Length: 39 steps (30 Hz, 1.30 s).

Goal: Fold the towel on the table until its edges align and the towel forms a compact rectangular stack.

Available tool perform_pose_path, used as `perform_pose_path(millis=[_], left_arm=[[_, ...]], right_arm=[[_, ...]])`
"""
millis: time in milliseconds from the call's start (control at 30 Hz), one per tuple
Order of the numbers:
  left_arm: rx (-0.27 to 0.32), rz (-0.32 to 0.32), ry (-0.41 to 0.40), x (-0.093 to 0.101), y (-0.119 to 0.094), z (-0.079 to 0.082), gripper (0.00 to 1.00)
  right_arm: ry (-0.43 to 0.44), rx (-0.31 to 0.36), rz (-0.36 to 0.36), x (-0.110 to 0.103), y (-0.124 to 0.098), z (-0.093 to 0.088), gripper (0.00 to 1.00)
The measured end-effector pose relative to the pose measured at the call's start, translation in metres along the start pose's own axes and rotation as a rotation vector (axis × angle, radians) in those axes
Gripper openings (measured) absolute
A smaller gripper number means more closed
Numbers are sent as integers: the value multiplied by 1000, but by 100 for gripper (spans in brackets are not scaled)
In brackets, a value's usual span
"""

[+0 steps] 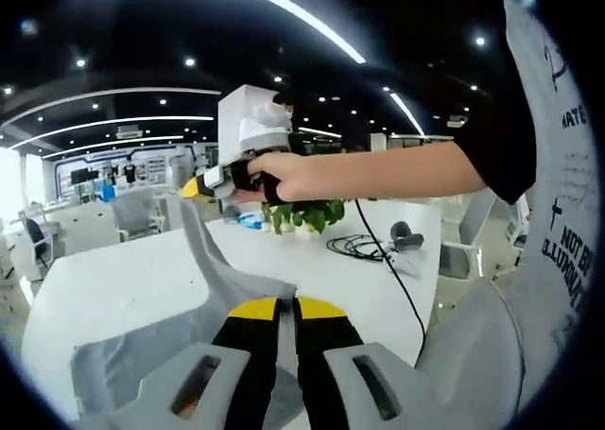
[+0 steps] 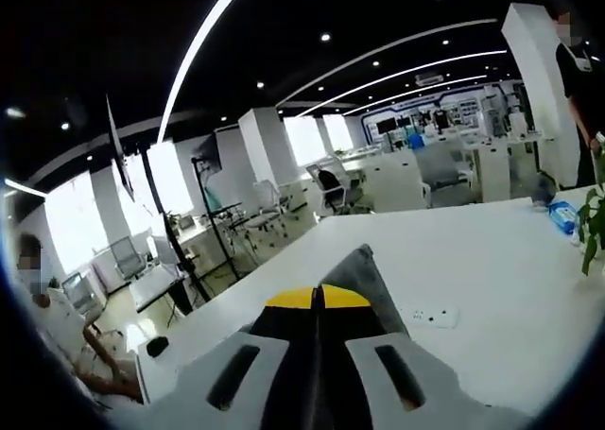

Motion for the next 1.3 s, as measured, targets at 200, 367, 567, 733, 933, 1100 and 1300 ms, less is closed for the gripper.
perform_pose_path(millis=[200, 367, 567, 733, 933, 1100, 1300], left_arm=[[14, 55, -6, -23, -20, 0, 6], [17, 94, -10, -38, -36, -3, 6], [14, 149, -16, -54, -52, -7, 6], [19, 195, -22, -64, -62, -6, 6], [25, 234, -31, -74, -71, -7, 6], [21, 269, -41, -83, -79, -11, 6], [8, 298, -60, -93, -88, -19, 6]], right_arm=[[-2, 8, 31, -22, 23, 2, 0], [-12, 5, 51, -36, 38, 4, 0], [-13, 2, 75, -50, 52, 4, 0], [-18, 3, 98, -63, 67, 7, 0], [-37, -7, 123, -76, 83, 7, 0], [-43, -17, 140, -85, 94, 3, 0], [-42, -43, 152, -90, 107, -7, 0]])
Point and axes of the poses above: the point that each gripper's makers call its tool centre point, and the gripper's own axes: y roughly forward along the fingers, x roughly to its right, z roughly out of its top, the point moved 7 cm from there along -y, roughly backward along the fingers, and after that the axes turned 6 degrees about z, right-handed, at the moved point
